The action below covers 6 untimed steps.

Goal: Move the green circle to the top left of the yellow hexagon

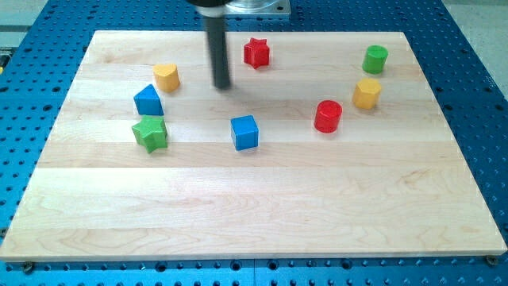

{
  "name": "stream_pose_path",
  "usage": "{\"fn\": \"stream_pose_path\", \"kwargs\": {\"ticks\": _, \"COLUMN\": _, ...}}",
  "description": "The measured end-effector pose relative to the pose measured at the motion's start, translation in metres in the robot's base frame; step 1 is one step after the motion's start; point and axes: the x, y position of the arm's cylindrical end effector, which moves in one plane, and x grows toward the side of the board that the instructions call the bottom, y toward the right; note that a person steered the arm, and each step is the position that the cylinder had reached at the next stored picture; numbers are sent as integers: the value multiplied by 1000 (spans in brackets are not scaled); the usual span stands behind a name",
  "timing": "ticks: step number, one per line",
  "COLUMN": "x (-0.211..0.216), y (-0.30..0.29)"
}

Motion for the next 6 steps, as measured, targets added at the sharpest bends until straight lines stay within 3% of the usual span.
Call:
{"fn": "stream_pose_path", "kwargs": {"ticks": 1, "x": -3, "y": 113}}
{"fn": "stream_pose_path", "kwargs": {"ticks": 2, "x": -19, "y": 189}}
{"fn": "stream_pose_path", "kwargs": {"ticks": 4, "x": -61, "y": 286}}
{"fn": "stream_pose_path", "kwargs": {"ticks": 6, "x": -75, "y": 147}}
